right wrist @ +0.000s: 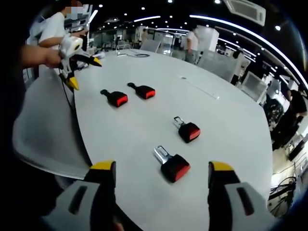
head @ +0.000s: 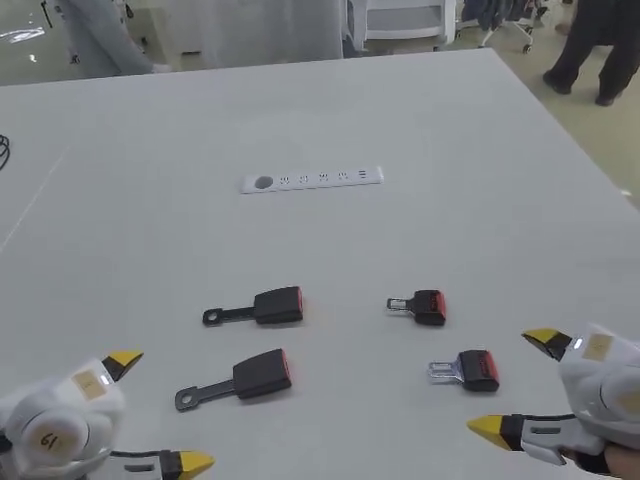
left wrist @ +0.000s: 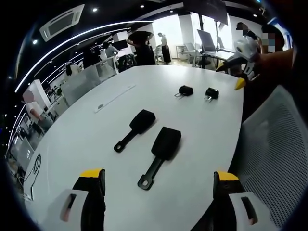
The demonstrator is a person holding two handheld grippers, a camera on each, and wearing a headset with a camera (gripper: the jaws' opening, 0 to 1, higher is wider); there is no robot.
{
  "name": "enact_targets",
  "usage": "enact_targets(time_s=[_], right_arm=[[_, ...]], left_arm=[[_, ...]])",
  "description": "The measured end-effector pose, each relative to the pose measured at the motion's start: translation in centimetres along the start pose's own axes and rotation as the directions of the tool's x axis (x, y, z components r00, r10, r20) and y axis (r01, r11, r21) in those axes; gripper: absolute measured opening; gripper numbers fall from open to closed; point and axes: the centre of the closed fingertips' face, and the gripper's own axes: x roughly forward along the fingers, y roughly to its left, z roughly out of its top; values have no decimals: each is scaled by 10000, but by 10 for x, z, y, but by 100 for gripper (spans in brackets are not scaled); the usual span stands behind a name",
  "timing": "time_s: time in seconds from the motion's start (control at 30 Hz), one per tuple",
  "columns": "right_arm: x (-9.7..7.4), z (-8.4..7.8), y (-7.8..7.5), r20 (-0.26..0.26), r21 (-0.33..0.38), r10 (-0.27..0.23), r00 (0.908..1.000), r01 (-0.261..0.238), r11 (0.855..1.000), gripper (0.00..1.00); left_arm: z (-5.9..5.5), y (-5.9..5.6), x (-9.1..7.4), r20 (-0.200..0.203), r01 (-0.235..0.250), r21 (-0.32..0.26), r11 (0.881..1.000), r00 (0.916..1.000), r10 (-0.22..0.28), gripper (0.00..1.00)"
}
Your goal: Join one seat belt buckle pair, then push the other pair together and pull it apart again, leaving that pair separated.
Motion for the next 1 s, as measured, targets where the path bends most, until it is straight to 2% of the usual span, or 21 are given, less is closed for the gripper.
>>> enact_targets(time_s=[0.1, 0.43, 0.67, 1.0], right_arm=[[3, 2, -3, -149, -281, -81, 9999, 76, 9996, 80], [7, 7, -4, -30, -417, 172, 9998, -173, 9990, 70], [10, 8, -1, -64, -833, 418, 9991, -422, 9956, 66], [15, 16, -2, -141, -1302, 689, 9975, -701, 9890, 60]], left_arm=[[1, 1, 2, -41, 63, 136, 9999, 10000, -62, 93], [6, 5, 8, -15, 143, 757, 9970, 9999, -142, 88], [9, 7, 15, -112, 286, 1309, 9910, 9996, -274, 80], [11, 8, 28, -392, 646, 1878, 9801, 9975, -582, 80]])
